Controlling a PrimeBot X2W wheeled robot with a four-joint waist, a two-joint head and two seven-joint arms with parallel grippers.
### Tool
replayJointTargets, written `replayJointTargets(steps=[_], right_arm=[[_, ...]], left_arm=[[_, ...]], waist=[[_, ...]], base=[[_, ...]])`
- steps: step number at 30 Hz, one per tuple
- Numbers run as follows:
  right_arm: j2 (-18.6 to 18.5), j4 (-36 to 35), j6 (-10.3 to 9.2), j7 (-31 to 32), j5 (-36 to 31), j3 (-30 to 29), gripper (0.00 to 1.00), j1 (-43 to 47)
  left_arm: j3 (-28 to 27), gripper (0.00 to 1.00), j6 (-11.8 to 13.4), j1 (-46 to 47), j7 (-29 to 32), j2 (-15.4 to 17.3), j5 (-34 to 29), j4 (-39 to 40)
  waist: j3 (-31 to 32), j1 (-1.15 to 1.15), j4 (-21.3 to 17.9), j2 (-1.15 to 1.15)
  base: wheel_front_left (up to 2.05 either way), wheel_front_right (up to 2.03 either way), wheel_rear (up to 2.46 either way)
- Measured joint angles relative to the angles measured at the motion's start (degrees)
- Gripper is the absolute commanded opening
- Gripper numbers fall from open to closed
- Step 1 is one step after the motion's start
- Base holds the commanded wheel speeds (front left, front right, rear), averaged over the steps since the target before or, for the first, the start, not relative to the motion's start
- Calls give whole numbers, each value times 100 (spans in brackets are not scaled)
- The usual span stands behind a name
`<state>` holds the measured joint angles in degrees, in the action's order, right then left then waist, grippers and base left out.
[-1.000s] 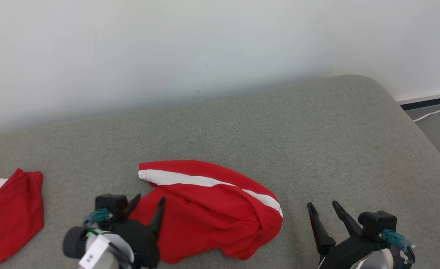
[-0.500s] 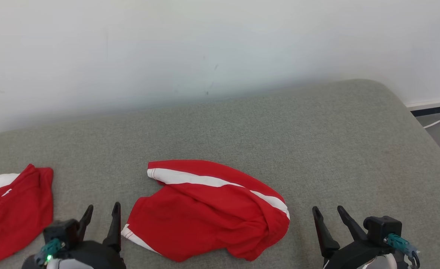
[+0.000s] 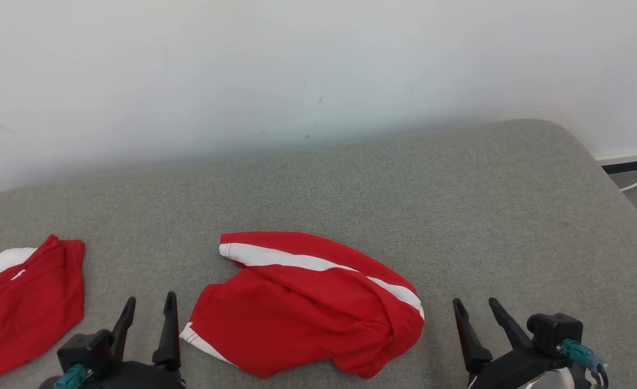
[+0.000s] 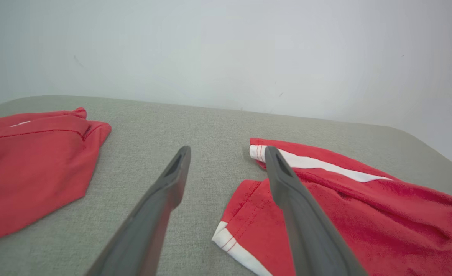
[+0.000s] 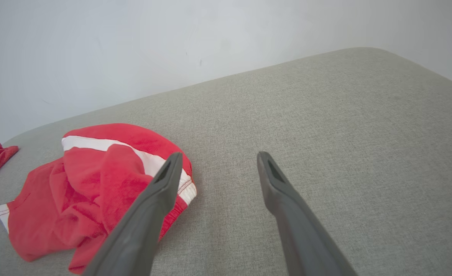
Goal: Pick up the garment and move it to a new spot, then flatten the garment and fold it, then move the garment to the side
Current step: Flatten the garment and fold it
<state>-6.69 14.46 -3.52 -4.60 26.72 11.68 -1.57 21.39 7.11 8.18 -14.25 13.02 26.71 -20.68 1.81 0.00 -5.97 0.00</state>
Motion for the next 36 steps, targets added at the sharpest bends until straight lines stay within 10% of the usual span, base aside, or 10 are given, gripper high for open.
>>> replayJointTargets(steps=[5, 18, 36], right_arm=[[97, 103, 110, 114, 185, 91, 100, -47], [313, 911, 278, 781, 680, 338, 100, -975], [354, 1605, 293, 1260, 2452, 1120, 100, -1551]], left_arm=[[136, 100, -58, 44, 10, 4, 320, 194], [597, 100, -1267, 1484, 1463, 428, 671, -571], [924, 100, -1370, 2608, 2529, 223, 711, -2164]], waist=[[-37, 0, -14, 0], [-388, 0, -235, 0], [-932, 1, -541, 0]], base=[[0, 0, 0], [0, 0, 0], [0, 0, 0]])
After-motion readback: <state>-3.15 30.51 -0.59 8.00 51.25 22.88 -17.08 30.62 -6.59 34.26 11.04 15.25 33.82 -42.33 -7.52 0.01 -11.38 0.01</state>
